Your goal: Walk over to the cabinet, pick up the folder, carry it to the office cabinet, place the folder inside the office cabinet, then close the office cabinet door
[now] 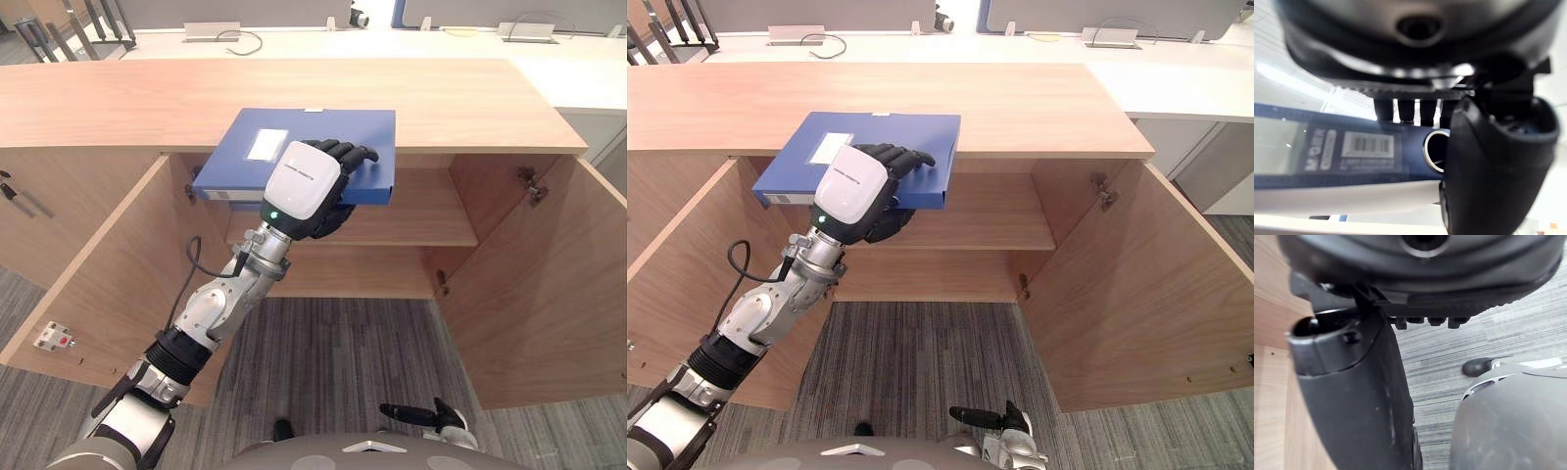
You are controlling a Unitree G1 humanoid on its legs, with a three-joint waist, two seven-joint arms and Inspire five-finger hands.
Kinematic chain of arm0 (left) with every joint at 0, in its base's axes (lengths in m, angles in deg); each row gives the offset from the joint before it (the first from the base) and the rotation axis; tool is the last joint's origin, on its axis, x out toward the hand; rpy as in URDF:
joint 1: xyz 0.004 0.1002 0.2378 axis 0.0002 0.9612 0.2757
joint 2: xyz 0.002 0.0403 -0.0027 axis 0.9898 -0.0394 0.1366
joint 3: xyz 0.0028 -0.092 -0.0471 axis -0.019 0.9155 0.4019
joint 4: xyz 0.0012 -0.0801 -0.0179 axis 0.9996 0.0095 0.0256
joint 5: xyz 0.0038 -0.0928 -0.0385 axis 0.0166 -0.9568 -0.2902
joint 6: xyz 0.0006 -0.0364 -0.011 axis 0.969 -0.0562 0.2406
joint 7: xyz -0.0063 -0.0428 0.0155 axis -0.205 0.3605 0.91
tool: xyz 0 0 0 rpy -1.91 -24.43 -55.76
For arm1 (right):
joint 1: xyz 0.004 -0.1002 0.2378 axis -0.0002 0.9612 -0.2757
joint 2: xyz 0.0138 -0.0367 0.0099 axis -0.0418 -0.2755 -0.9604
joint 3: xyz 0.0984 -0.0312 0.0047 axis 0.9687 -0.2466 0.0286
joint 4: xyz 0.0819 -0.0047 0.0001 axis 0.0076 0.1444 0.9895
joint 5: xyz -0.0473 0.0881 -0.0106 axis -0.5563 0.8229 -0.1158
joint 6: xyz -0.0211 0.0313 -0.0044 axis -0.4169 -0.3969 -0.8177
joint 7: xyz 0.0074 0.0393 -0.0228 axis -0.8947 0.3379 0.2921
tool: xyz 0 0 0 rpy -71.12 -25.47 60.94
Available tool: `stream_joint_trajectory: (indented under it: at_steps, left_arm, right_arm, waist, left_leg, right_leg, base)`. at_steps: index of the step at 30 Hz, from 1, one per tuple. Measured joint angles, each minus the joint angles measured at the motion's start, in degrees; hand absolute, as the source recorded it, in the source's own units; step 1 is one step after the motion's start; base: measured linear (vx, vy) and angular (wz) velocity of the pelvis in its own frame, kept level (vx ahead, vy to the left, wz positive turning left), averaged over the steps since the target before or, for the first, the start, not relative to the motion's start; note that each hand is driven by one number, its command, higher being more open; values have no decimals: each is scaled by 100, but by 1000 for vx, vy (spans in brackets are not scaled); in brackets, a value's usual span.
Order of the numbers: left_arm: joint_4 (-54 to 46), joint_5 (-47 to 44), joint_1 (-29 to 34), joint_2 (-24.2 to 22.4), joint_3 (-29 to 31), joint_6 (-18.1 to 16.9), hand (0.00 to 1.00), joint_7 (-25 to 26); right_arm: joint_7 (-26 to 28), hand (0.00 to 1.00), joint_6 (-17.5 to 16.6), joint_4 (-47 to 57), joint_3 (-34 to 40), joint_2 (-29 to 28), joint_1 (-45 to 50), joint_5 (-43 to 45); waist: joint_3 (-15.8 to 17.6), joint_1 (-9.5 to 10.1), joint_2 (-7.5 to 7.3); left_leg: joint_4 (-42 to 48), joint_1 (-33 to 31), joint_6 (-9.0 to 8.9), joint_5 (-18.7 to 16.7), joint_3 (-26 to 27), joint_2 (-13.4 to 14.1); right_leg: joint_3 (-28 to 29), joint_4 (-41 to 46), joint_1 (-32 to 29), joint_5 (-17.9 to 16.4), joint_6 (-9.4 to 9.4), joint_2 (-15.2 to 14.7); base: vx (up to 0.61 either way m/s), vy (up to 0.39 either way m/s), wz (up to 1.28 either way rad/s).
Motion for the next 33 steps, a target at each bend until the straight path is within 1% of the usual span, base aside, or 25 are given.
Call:
stream_joint_trajectory:
  at_steps: [2,5,7,10,13,15,18,20,22,24,25,27,28,30,33]
  left_arm:
    - [-396,-260,200,-90,35,-45,0,-33]
    - [-709,-621,410,-203,31,-238,0,-57]
    - [-869,-888,440,-229,23,-343,0,-88]
    - [-1114,-1354,441,-328,17,-392,0,-92]
    - [-1203,-1569,442,-382,5,-442,0,-99]
    - [-1219,-1616,442,-378,-3,-472,0,-133]
    - [-1344,-1982,442,-372,-137,-477,0,-290]
    - [-1507,-2676,442,-370,-270,-485,0,-503]
    - [-1568,-3021,443,-371,-411,-493,0,-609]
    - [-1598,-3257,442,-385,-536,-502,0,-662]
    - [-1600,-3380,442,-413,-563,-503,0,-673]
    - [-1600,-3574,442,-490,-559,-502,0,-682]
    - [-1600,-3667,442,-537,-549,-502,0,-682]
    - [-1601,-3898,442,-630,-541,-501,0,-681]
    - [-1600,-4499,443,-758,-517,-500,0,-689]
  right_arm:
    - [-1,100,3,-66,-2,34,54,-1]
    - [-2,100,3,-67,-15,76,120,-1]
    - [-1,100,1,-121,-55,97,126,-1]
    - [-2,100,2,-160,-156,98,123,-1]
    - [-1,100,2,-166,-203,101,124,-2]
    - [-1,100,2,-166,-203,101,123,-2]
    - [-1,100,2,-169,-206,103,136,-2]
    - [0,100,4,-171,-219,103,137,-3]
    - [1,100,5,-171,-224,103,134,-2]
    - [2,100,6,-173,-230,100,133,-2]
    - [2,100,6,-181,-262,100,136,-2]
    - [1,100,6,-211,-304,98,139,-1]
    - [2,100,7,-227,-332,97,149,-2]
    - [2,100,8,-233,-349,95,162,-2]
    - [2,100,13,-270,-392,89,192,-3]
  waist:
    - [-23,13,23]
    - [-69,25,67]
    - [-82,30,79]
    - [-124,32,32]
    - [-233,32,23]
    - [-240,32,23]
    - [-286,34,25]
    - [-299,40,18]
    - [-302,52,13]
    - [-314,43,3]
    - [-331,42,-9]
    - [-374,45,-39]
    - [-435,60,-59]
    - [-456,110,-89]
    - [-504,174,-149]
  left_leg:
    - [1,-16,7,11,-5,6]
    - [0,-18,15,17,-12,15]
    - [0,-26,27,29,-10,21]
    - [-1,-49,28,55,-9,19]
    - [-1,-154,-3,84,-11,21]
    - [-1,-155,0,107,-15,23]
    - [-1,-155,7,142,-29,28]
    - [-1,-155,3,163,-30,29]
    - [-1,-155,13,180,-29,27]
    - [-1,-156,23,194,-20,25]
    - [-1,-157,59,221,-10,25]
    - [0,-172,63,231,-8,26]
    - [0,-209,67,243,-9,28]
    - [1,-211,76,253,-5,27]
    - [1,-210,81,269,-5,24]
  right_leg:
    - [6,37,-30,-5,8,2]
    - [8,126,-71,-4,7,4]
    - [25,197,-115,-5,6,3]
    - [88,210,-146,-5,6,2]
    - [128,211,-246,-5,6,3]
    - [132,214,-246,-5,6,6]
    - [131,227,-246,-5,6,12]
    - [133,232,-247,-5,7,14]
    - [134,230,-248,-4,10,13]
    - [142,215,-248,1,19,12]
    - [152,200,-248,5,28,12]
    - [155,197,-265,9,56,12]
    - [154,198,-304,30,92,13]
    - [161,198,-308,38,103,13]
    - [162,198,-306,42,110,10]
  base:
    - [0,0,0]
    - [0,0,0]
    - [0,0,0]
    - [-48,7,0]
    - [-53,4,1]
    - [-37,-1,1]
    - [-55,-1,3]
    - [-40,4,1]
    - [-46,8,0]
    - [-30,9,-2]
    - [-22,6,-3]
    - [0,0,0]
    - [0,0,0]
    - [0,0,0]
    - [0,0,0]
